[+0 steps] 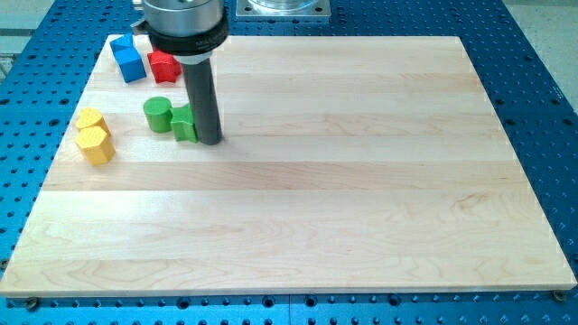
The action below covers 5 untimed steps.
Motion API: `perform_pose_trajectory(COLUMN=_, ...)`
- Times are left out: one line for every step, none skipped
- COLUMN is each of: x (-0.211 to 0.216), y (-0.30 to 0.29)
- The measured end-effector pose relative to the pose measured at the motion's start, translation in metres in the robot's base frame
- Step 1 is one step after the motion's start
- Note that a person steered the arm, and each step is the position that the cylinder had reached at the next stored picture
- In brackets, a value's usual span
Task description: Put green blocks to the right of yellow blocks
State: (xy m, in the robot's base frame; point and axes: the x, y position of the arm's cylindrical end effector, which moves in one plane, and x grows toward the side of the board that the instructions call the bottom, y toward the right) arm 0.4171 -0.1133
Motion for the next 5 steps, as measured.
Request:
perform_pose_trajectory(x=-0.016, y=0.004)
perform_pose_trajectory(x=-0.034, y=-0.001)
perform_pose_trajectory(x=-0.035, y=-0.018)
perform_pose_trajectory(x=-0.065, y=-0.008)
perform_pose_trajectory(x=-0.047, y=-0.047)
